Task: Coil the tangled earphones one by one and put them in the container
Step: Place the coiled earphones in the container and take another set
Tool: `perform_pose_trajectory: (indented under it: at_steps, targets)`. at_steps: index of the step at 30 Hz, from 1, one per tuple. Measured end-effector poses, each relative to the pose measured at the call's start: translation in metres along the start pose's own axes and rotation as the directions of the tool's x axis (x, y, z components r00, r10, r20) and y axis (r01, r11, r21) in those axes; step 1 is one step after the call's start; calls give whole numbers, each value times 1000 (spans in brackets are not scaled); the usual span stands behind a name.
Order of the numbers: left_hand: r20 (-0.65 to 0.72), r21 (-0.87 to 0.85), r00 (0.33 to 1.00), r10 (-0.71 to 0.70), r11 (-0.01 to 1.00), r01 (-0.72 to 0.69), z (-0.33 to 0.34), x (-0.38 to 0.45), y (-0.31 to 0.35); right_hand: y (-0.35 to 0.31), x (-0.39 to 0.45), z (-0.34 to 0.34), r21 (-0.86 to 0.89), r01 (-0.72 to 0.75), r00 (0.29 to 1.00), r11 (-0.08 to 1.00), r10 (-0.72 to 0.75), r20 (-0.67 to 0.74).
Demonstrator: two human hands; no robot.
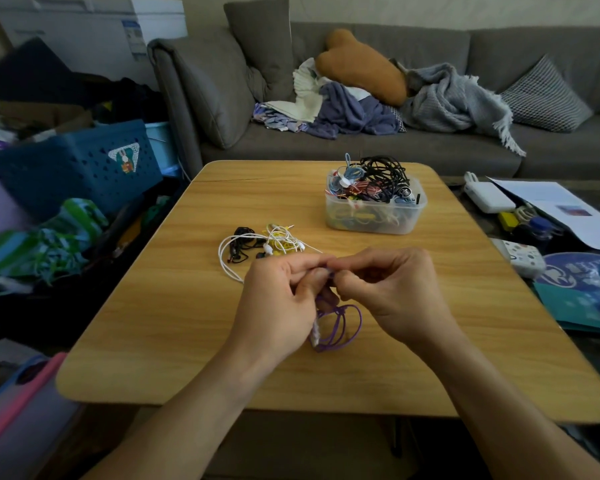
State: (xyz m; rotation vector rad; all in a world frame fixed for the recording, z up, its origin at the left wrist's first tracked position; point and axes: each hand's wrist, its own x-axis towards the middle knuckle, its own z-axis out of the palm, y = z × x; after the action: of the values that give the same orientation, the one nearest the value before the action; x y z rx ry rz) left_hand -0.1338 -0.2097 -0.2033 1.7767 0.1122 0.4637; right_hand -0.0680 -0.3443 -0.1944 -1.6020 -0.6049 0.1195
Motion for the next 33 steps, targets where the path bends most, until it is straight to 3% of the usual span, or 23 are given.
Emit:
perform_pose_trajectory:
  at_steps: [8, 11, 17, 28, 33]
  targets:
    - [30, -68, 999, -27, 997, 29, -7, 3, 1, -6, -1, -13, 47, -52, 989, 998, 45, 144]
    - [44, -168, 995, -95, 981, 101, -7, 6, 1, -4, 0, -14, 33, -40, 993, 999, 37, 110]
    - [58, -343, 976, -212, 913, 219, -5, 8, 1, -2, 0, -10, -234, 103, 994, 967, -89, 68]
    - [73, -343, 958, -277, 895, 284, -3, 8, 5, -4, 0, -15, -228, 153, 987, 962, -135, 93]
    - [158, -395, 891, -425, 800, 451, -2, 10, 8, 1, 2, -18, -174, -4, 993, 985, 24, 111]
